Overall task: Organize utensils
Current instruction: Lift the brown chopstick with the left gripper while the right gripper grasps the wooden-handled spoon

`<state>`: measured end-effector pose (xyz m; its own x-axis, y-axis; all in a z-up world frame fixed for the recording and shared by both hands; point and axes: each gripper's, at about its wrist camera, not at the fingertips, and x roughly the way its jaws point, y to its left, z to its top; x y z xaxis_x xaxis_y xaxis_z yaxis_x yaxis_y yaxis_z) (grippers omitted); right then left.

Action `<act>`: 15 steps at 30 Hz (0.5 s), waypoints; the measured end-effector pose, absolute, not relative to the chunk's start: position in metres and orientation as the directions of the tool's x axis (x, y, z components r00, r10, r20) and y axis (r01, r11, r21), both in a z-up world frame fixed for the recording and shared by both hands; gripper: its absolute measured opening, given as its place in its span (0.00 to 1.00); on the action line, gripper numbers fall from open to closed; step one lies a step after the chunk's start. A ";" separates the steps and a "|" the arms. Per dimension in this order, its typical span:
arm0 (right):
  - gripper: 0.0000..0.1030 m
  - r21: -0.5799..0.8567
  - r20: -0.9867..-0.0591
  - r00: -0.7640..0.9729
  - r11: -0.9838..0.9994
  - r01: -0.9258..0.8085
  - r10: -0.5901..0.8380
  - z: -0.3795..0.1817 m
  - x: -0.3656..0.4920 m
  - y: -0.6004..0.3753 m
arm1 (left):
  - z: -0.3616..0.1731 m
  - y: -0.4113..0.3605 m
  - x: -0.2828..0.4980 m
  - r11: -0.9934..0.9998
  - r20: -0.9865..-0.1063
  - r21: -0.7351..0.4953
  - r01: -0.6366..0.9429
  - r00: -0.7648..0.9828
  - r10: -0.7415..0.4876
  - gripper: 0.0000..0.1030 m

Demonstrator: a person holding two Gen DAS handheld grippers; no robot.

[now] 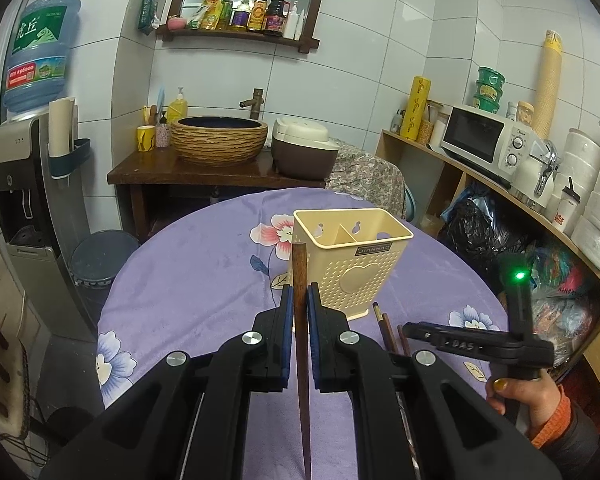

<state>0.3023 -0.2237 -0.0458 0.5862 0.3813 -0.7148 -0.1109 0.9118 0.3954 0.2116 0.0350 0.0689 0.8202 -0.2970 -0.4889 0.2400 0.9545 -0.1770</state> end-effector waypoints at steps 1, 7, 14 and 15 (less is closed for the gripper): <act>0.31 0.359 -0.733 0.589 0.929 -0.089 0.340 -0.048 0.303 -0.222 | 0.069 0.036 0.211 0.955 -0.488 -0.176 0.240 0.821 -0.296 0.08; 0.30 0.234 -0.797 0.569 0.972 -0.020 0.204 -0.059 0.302 -0.229 | 0.069 0.035 0.211 0.955 -0.487 -0.177 0.240 0.821 -0.297 0.08; 0.28 0.175 -0.828 0.539 0.985 -0.008 0.151 -0.068 0.286 -0.230 | 0.069 0.035 0.211 0.954 -0.487 -0.178 0.241 0.821 -0.298 0.08; 0.28 0.166 -0.829 0.540 0.986 -0.013 0.147 -0.068 0.280 -0.230 | 0.069 0.034 0.211 0.955 -0.487 -0.175 0.240 0.822 -0.295 0.08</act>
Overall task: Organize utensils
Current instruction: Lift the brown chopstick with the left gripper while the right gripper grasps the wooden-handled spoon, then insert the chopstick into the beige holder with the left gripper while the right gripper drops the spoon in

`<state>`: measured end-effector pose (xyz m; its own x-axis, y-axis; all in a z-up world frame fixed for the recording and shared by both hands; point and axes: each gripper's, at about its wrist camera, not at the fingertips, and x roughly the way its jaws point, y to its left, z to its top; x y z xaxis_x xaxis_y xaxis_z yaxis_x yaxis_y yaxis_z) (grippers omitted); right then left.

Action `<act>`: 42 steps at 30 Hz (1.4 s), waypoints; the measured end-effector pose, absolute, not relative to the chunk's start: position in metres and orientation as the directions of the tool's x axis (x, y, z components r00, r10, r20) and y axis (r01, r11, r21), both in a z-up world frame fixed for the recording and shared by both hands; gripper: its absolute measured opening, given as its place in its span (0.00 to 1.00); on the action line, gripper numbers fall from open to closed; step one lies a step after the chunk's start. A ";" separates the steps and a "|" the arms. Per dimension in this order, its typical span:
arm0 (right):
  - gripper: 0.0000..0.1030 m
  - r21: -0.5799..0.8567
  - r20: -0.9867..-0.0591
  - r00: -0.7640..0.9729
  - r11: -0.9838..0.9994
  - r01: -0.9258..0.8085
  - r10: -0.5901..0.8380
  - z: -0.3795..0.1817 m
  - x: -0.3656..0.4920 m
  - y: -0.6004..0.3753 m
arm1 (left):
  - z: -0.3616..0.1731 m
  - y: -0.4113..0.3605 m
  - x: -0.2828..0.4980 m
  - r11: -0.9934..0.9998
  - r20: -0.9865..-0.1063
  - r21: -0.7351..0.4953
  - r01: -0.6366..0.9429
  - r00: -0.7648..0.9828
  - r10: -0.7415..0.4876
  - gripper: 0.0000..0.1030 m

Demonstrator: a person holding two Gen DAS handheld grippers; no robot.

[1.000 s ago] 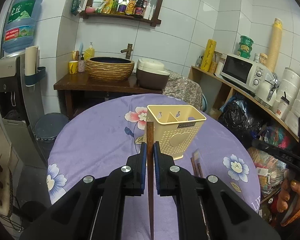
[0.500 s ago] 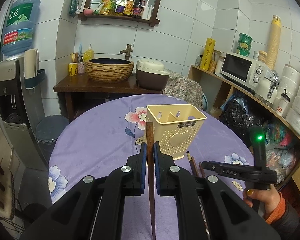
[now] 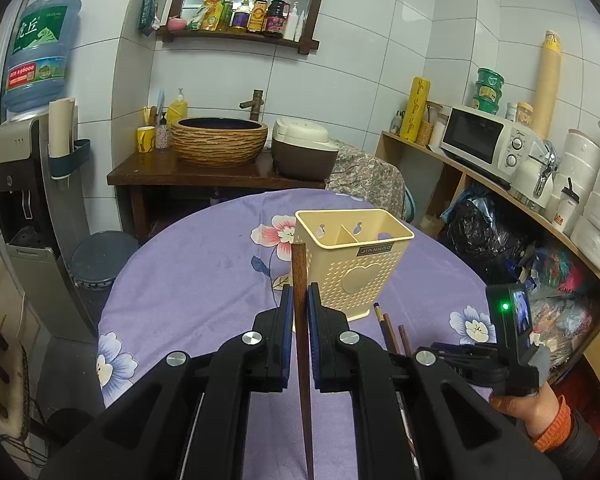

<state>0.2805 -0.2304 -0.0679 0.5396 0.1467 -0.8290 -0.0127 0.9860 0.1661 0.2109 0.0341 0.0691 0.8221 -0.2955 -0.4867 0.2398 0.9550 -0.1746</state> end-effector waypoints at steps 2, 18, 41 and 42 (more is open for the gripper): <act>0.28 0.170 -0.828 0.539 0.985 -0.021 0.154 -0.070 0.268 -0.232 | 0.069 0.034 0.210 0.955 -0.486 -0.175 0.238 0.823 -0.294 0.08; 0.16 0.169 -0.844 0.508 0.984 -0.051 0.171 -0.091 0.252 -0.225 | 0.072 0.035 0.209 0.957 -0.487 -0.173 0.232 0.825 -0.288 0.08; 0.16 0.301 -0.540 0.808 0.950 -0.077 0.237 0.004 0.145 -0.313 | 0.079 0.042 0.187 0.949 -0.441 -0.192 0.249 0.842 -0.311 0.08; 0.16 0.294 -0.536 0.813 0.953 -0.075 0.229 0.006 0.145 -0.313 | 0.078 0.042 0.187 0.949 -0.442 -0.193 0.249 0.842 -0.311 0.08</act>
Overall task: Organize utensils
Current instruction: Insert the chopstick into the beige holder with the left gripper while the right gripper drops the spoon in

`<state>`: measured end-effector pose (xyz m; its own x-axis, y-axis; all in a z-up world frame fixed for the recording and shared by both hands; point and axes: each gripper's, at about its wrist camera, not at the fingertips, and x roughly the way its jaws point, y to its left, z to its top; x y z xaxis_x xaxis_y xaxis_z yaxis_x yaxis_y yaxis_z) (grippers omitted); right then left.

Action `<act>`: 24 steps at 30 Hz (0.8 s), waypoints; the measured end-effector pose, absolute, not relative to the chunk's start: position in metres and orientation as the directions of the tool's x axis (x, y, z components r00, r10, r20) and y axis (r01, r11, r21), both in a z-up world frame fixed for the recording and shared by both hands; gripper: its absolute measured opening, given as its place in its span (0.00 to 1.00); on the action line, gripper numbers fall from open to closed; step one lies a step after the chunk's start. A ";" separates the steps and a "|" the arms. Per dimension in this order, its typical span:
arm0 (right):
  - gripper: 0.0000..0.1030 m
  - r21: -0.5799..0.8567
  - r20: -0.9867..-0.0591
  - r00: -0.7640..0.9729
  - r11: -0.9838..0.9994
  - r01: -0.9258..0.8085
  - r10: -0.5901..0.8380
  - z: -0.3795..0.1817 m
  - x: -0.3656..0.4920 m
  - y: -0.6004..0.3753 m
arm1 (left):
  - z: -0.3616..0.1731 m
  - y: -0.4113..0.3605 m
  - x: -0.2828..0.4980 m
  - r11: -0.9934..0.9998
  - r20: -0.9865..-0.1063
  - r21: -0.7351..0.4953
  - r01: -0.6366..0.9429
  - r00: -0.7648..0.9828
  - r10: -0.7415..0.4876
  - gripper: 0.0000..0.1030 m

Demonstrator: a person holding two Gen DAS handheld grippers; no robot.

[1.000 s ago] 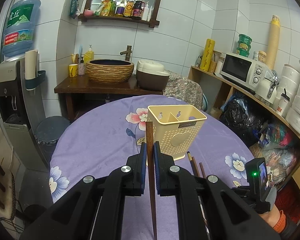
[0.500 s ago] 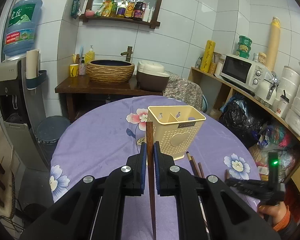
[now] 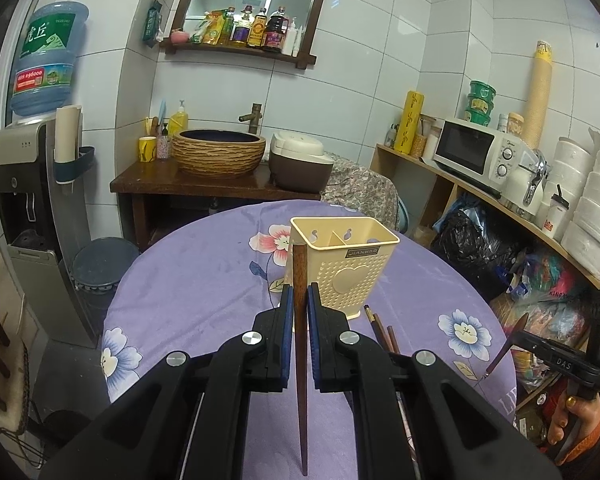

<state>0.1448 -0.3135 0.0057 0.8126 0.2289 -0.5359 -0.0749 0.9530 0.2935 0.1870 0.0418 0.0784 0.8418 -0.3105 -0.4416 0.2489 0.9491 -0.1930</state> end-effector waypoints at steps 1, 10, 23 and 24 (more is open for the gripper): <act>0.16 0.287 -0.532 0.816 0.955 -0.077 0.226 0.007 0.144 -0.313 | 0.078 0.042 0.187 0.949 -0.441 -0.194 0.250 0.841 -0.312 0.08; 0.16 0.251 -0.496 0.838 0.961 -0.114 0.229 0.028 0.153 -0.305 | 0.090 0.043 0.187 0.947 -0.415 -0.194 0.257 0.853 -0.316 0.08; 0.16 0.247 -0.391 0.852 0.932 -0.266 0.347 0.134 0.232 -0.265 | 0.205 0.032 0.227 0.936 -0.289 -0.181 0.302 0.893 -0.344 0.08; 0.16 0.243 -0.372 0.860 0.931 -0.273 0.350 0.149 0.242 -0.259 | 0.214 0.030 0.232 0.935 -0.282 -0.187 0.302 0.895 -0.346 0.08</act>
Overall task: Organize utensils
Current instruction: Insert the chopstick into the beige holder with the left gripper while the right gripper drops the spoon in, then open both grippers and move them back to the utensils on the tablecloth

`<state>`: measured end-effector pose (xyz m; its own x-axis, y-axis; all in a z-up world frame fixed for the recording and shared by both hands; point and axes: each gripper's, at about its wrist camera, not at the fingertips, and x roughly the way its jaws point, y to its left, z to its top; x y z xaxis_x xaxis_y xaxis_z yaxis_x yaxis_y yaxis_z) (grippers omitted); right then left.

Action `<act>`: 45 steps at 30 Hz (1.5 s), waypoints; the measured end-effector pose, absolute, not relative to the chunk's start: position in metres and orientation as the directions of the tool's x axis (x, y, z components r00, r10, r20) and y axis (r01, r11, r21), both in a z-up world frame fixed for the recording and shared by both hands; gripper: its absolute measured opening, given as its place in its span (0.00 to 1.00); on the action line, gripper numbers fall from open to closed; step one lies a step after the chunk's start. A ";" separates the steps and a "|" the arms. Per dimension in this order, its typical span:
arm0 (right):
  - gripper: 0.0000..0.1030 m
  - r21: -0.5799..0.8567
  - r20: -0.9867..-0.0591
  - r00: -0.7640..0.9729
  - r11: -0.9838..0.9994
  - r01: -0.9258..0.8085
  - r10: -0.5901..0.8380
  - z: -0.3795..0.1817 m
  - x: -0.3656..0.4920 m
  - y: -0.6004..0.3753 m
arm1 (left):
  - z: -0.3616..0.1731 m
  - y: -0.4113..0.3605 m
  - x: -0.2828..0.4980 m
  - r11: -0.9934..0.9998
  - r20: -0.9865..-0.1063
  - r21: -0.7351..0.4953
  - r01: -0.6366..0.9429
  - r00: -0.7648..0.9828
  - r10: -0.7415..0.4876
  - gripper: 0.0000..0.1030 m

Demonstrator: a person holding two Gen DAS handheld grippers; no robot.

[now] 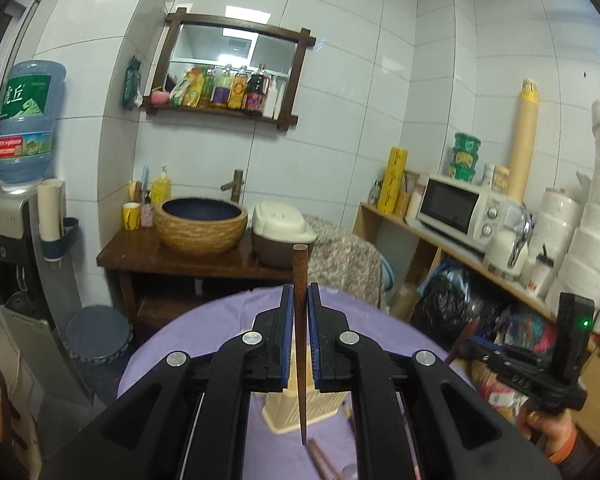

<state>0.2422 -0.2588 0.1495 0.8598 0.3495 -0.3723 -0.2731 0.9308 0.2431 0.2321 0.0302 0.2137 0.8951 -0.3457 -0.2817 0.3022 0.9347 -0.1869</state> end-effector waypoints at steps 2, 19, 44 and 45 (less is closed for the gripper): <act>0.16 0.228 -0.344 0.874 0.934 -0.276 0.342 0.172 0.258 -0.249 | 0.231 0.024 0.245 0.938 -0.261 -0.186 0.291 0.906 -0.333 0.08; 0.16 0.178 -0.412 0.866 0.957 -0.229 0.284 0.102 0.342 -0.197 | 0.135 -0.022 0.318 0.975 -0.400 -0.127 0.184 0.890 -0.220 0.08; 0.57 0.153 -0.449 0.856 0.966 -0.210 0.257 0.057 0.318 -0.198 | 0.086 -0.006 0.290 0.968 -0.459 -0.171 0.184 0.854 -0.244 0.47; 0.65 0.151 -0.450 0.857 0.967 -0.205 0.252 0.058 0.308 -0.202 | 0.084 -0.003 0.282 0.966 -0.454 -0.179 0.189 0.855 -0.251 0.50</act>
<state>0.3079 -0.2017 0.0575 0.8567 0.2524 -0.4498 -0.2054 0.9669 0.1515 0.2817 -0.0029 0.0837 0.8546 -0.2513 -0.4544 0.1886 0.9655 -0.1794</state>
